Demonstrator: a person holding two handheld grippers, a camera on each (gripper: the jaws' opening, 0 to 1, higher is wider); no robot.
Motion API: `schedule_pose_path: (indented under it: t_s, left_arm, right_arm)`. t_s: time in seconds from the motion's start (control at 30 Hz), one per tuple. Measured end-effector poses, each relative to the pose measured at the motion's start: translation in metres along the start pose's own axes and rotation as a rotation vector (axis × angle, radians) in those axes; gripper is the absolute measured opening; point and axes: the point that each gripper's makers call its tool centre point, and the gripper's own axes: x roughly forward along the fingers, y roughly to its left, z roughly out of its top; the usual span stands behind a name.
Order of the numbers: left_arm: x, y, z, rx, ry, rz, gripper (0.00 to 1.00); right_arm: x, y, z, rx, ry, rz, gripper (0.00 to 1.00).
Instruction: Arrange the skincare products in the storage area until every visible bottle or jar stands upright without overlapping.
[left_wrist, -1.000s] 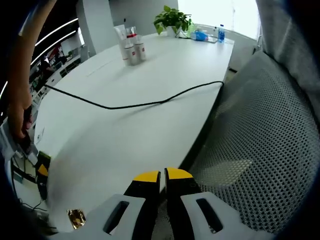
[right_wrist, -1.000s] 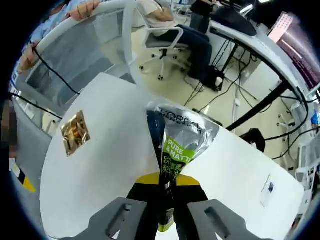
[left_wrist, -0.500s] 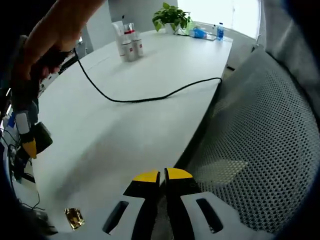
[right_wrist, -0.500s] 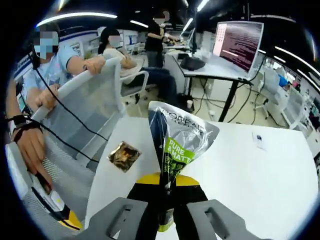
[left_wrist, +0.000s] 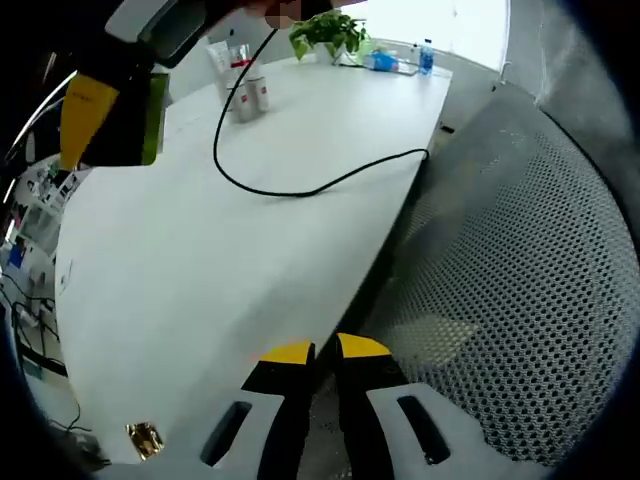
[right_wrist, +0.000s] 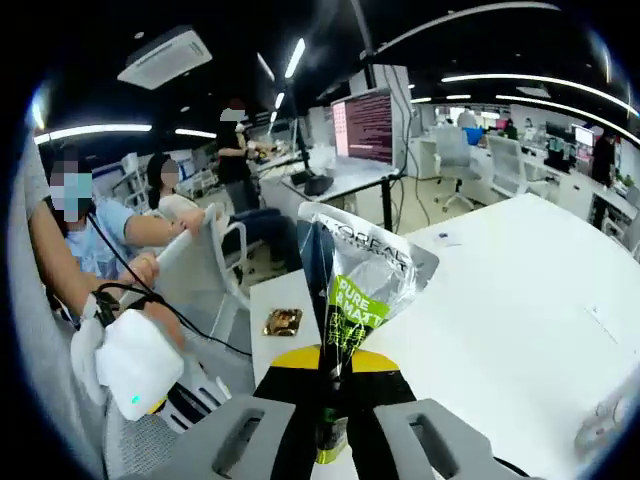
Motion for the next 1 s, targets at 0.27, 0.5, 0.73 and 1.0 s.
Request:
schedule_pose_path:
  t_s: [0.27,0.5,0.73,1.0]
  left_arm:
    - [-0.001,0.0,0.009,-0.001,-0.01,0.004,0.05]
    - [-0.019,0.014,0.045,-0.004,-0.174,0.088,0.06]
    - [-0.029,0.018,0.074,-0.239,-0.282,0.064,0.08]
    - [-0.025,-0.001,0.123,-0.433,-0.419,-0.089,0.09]
  right_arm:
    - [-0.05,0.01,-0.028,0.106,-0.083,-0.08,0.0]
    - [-0.092,0.007,-0.064,0.179,-0.138,-0.161,0.0]
    - [-0.115,0.004,-0.092,0.298,-0.198,-0.176,0.0]
    - [-0.122,-0.009,-0.095,0.303,-0.223,-0.246,0.0]
